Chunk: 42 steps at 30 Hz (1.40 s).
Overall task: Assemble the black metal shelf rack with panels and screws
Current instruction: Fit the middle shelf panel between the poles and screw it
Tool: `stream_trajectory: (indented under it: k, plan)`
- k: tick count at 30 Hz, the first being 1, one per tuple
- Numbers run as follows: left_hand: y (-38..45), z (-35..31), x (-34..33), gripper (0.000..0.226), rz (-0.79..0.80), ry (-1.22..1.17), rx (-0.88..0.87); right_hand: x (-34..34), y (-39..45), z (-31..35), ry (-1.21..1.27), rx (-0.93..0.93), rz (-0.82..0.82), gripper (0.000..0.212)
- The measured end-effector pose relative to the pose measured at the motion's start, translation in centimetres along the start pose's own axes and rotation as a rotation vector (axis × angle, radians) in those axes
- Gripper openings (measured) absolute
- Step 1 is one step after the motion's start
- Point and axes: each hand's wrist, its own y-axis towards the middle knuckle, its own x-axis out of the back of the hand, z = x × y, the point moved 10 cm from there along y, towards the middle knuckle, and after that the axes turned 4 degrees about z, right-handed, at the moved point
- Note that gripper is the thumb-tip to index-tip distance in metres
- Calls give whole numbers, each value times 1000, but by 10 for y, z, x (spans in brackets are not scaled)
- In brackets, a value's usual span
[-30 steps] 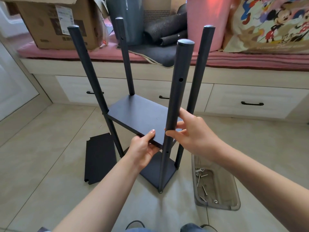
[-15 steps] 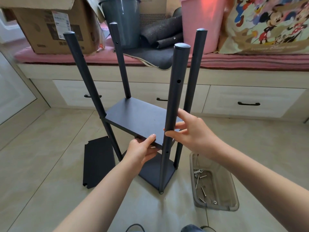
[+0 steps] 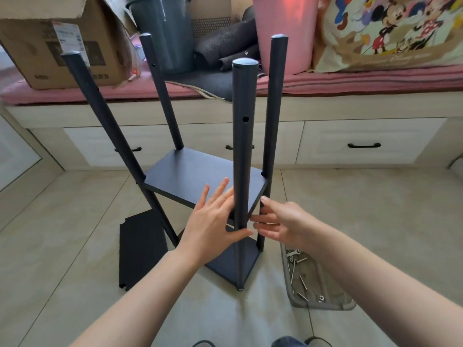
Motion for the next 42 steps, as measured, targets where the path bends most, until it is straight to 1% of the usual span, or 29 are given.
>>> stream_trajectory:
  k: [3,7,13,19,22,28,32,37,40,42]
  plan:
    - [4,3,-8,78,51,-1,-11,-18,6,5,8,27,84,29]
    - [5,-1,-10,73,11,13,-11,-18,9,17,-76,61,92,25]
    - [14,-10,-17,71,1,42,16,-3,9,23,-61,92,142,19]
    - [27,-18,-22,68,1,59,68,20,17,23,13,128,113,15]
    - [30,-17,-25,68,24,60,97,52,18,11,-23,122,29,14]
    - [34,-20,-23,65,4,68,111,136,16,-38,-236,27,-146,9]
    - [34,-21,-22,64,-2,75,115,173,27,-80,-479,-51,-192,9]
    - [35,-23,-21,66,-35,110,106,181,63,-126,-751,-97,-187,9]
    - [36,-25,-22,62,-60,129,100,173,84,-145,-894,-132,-141,6]
    - [37,-25,-23,60,-69,128,95,172,97,-155,-967,-152,-140,8]
